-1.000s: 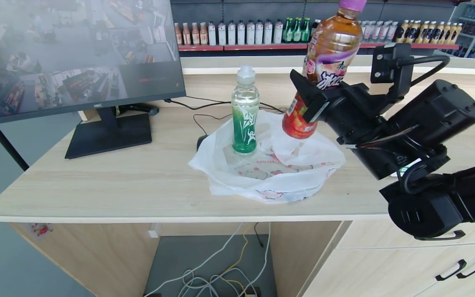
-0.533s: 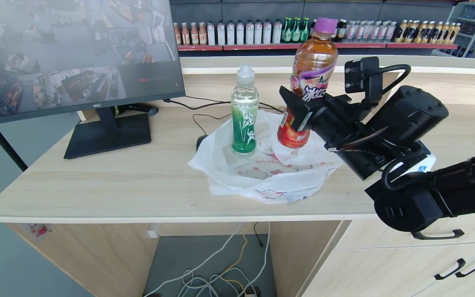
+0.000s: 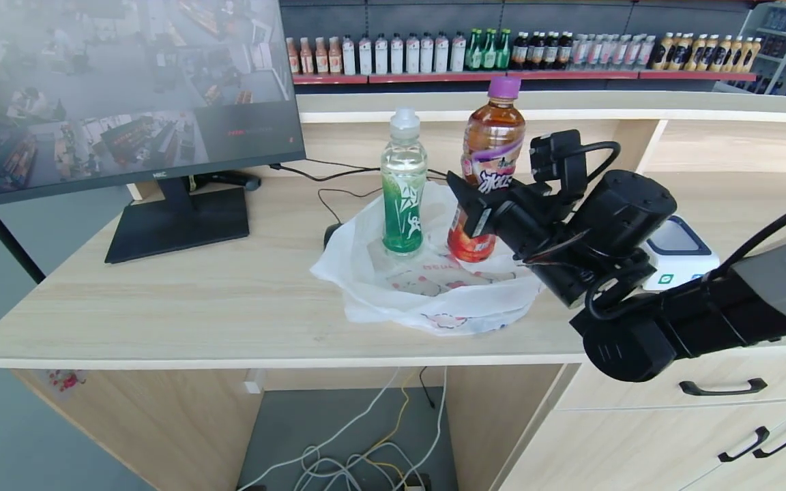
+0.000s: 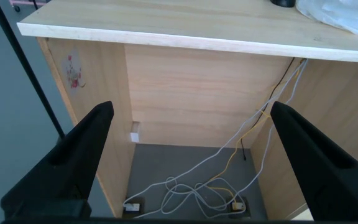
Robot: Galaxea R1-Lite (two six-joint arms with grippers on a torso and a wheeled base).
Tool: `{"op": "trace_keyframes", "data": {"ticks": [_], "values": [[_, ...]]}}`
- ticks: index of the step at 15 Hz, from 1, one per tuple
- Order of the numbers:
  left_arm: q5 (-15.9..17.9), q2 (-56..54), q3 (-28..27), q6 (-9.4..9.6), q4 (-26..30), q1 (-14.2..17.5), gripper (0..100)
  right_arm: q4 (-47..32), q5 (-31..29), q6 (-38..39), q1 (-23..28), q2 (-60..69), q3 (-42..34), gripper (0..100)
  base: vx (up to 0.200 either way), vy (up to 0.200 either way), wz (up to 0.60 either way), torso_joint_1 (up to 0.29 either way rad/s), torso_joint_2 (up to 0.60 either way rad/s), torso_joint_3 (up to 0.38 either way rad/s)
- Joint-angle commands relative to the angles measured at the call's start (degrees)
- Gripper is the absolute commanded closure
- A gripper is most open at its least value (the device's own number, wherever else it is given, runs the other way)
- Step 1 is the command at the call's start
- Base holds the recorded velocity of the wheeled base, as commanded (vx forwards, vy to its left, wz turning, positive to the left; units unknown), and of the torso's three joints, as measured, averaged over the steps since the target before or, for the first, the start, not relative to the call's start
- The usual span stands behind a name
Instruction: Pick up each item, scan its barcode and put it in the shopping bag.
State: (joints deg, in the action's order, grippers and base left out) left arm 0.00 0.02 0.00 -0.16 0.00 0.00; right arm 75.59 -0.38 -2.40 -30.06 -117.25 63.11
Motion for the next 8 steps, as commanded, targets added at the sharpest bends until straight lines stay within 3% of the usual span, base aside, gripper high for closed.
{"op": "trace_keyframes", "data": {"ticks": [1, 8], "values": [[0.00, -0.02, 0.00, -0.02, 0.00, 0.00, 0, -1.15, 0.11, 0.20, -0.17, -3.42, 3.86, 100, 0.000, 0.000, 0.00, 0.000, 0.00, 0.000], [0.00, -0.02, 0.00, -0.11, -0.09, 0.00, 0, -2.82, 0.20, 0.73, -0.17, -8.61, 7.90, 100, 0.000, 0.000, 0.00, 0.000, 0.00, 0.000]]}}
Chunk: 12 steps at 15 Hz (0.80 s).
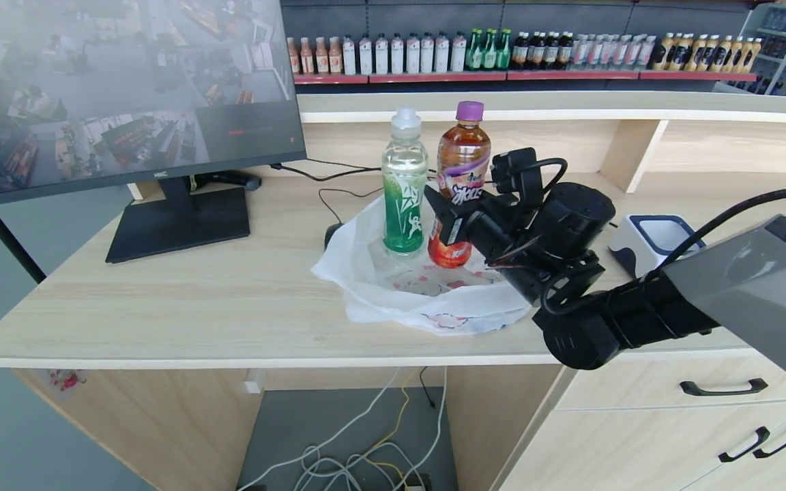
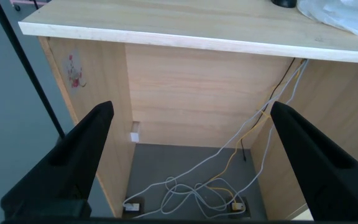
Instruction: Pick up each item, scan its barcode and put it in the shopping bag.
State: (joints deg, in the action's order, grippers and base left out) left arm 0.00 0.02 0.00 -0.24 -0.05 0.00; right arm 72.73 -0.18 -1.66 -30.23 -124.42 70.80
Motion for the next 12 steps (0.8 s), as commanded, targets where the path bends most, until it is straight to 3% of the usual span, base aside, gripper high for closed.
{"op": "trace_keyframes", "data": {"ticks": [1, 12], "values": [[0.00, -0.02, 0.00, -0.02, -0.04, 0.00, 0, 0.31, 0.01, -0.01, 0.09, -1.88, 0.12, 100, 0.000, 0.000, 0.00, 0.000, 0.00, 0.000], [0.00, -0.02, 0.00, -0.02, -0.04, 0.00, 0, 0.48, 0.27, 1.13, 3.87, -3.73, 2.59, 100, 0.000, 0.000, 0.00, 0.000, 0.00, 0.000]]}}
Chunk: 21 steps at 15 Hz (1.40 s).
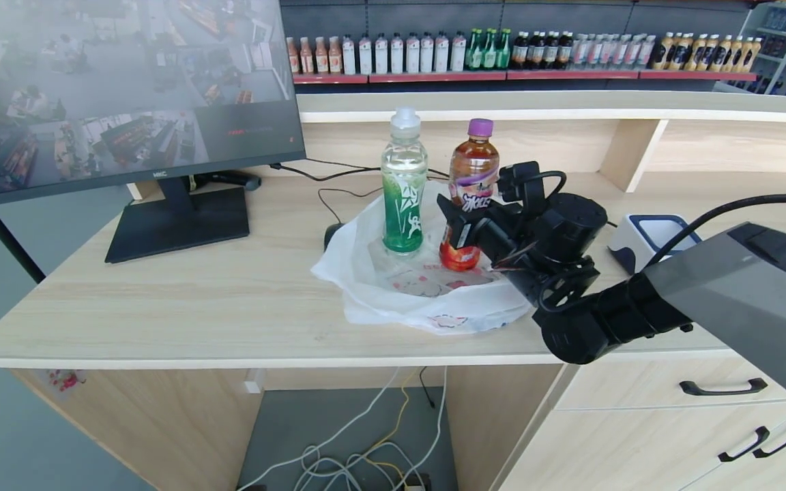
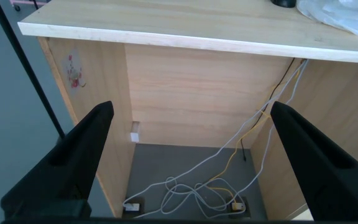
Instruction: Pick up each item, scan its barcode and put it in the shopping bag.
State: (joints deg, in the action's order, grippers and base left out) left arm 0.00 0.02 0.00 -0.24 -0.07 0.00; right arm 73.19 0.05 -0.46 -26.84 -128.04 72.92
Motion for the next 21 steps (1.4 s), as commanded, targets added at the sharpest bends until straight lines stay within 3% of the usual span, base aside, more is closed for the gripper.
{"op": "trace_keyframes", "data": {"ticks": [1, 21], "values": [[0.00, -0.02, 0.00, -0.02, -0.01, 0.00, 0, 0.02, 0.13, -0.15, 0.92, -0.02, 0.73, 100, 0.000, 0.000, 0.00, 0.000, 0.00, 0.000], [0.00, -0.02, 0.00, 0.16, -0.01, 0.00, 0, 4.77, 1.01, -1.38, 1.44, -3.01, -1.56, 100, 0.000, 0.000, 0.00, 0.000, 0.00, 0.000]]}}
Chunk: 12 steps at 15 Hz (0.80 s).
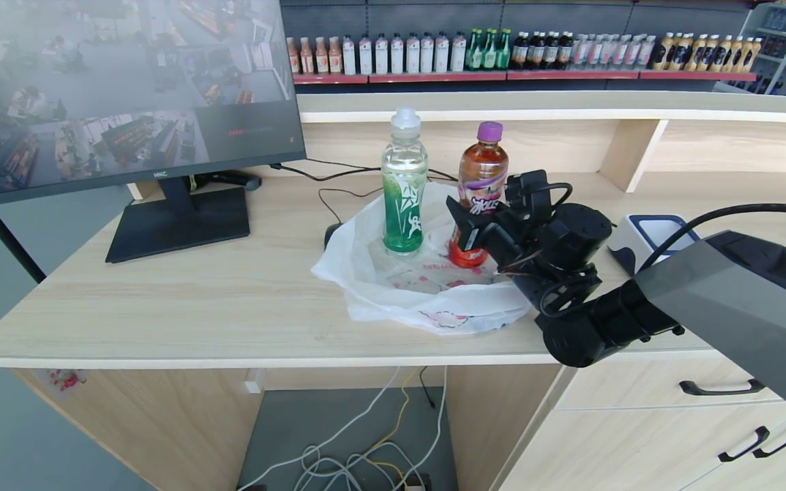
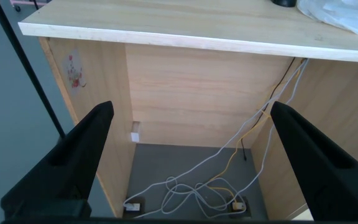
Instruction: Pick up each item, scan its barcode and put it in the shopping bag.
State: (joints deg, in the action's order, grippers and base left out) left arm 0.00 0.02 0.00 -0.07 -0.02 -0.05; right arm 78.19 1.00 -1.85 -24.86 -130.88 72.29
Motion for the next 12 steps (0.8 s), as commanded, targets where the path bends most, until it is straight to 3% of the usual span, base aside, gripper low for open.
{"op": "trace_keyframes", "data": {"ticks": [1, 11, 12], "values": [[0.00, -0.02, 0.00, -0.01, -0.06, -0.04, 0, -0.06, 0.06, 0.01, -0.46, -0.17, -1.27, 100, 0.000, 0.000, 0.00, 0.000, 0.00, 0.000], [0.00, -0.02, 0.00, -0.10, -0.06, 0.05, 0, 0.03, -0.03, 0.18, -0.46, 0.80, -3.21, 100, 0.000, 0.000, 0.00, 0.000, 0.00, 0.000], [0.00, -0.02, 0.00, -0.10, -0.06, 0.05, 0, 0.30, -0.12, 0.18, -0.54, 0.89, -3.74, 0, 0.000, 0.000, 0.00, 0.000, 0.00, 0.000]]}}
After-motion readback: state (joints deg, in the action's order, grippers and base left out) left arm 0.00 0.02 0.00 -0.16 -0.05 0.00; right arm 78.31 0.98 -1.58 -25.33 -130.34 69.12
